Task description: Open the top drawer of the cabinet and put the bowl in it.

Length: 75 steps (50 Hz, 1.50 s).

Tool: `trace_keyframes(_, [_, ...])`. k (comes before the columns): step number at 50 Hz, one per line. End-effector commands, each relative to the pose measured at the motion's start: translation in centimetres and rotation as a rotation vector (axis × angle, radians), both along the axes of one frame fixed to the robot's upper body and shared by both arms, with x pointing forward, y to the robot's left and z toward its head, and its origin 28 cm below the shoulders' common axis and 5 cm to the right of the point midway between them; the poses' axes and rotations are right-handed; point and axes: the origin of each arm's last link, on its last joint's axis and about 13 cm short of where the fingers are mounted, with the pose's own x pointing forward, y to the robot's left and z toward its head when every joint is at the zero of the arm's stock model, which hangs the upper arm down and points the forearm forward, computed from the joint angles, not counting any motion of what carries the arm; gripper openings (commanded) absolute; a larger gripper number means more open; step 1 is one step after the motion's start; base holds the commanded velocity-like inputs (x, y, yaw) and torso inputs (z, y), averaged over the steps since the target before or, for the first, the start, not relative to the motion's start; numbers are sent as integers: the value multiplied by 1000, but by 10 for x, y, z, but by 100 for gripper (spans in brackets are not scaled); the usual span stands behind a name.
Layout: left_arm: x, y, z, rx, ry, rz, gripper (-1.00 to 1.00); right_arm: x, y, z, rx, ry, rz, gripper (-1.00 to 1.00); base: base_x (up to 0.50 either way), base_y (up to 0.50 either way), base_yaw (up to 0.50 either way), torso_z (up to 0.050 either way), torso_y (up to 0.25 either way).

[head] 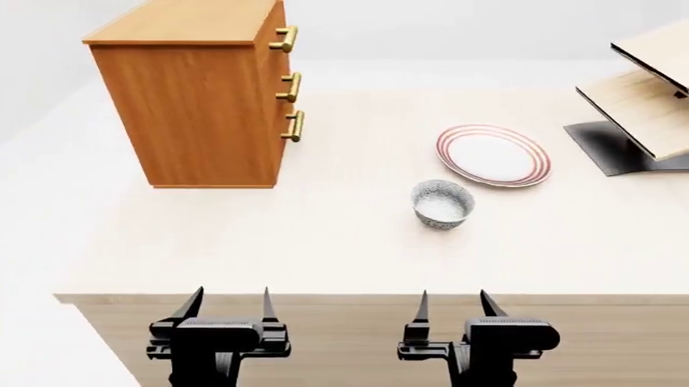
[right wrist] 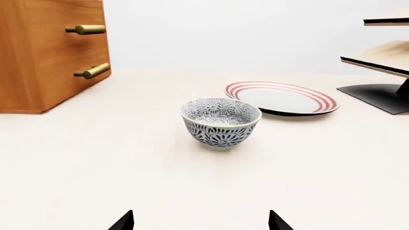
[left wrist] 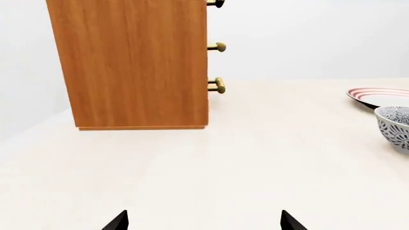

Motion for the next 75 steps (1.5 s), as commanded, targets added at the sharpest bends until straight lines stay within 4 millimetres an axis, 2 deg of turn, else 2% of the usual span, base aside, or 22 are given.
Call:
trace_keyframes(1, [1,0,1,-1,2,3,100,0,-1,0,0,1,-4,100,0,500,0,0,0])
trace_keyframes(29, [1,1,2,2,5,27,100,0,1,0,18,1,0,100,0,500,0,0,0])
trace_keyframes(36, [1,1,4,-29,4,27,100,-1,0,-1,41,-3,4,100,3,56,0,0,0])
trace_keyframes(75, [3,4,11,-57,-33,35,100,0,-1,0,49,-9,6,100,0,0,0,50,61])
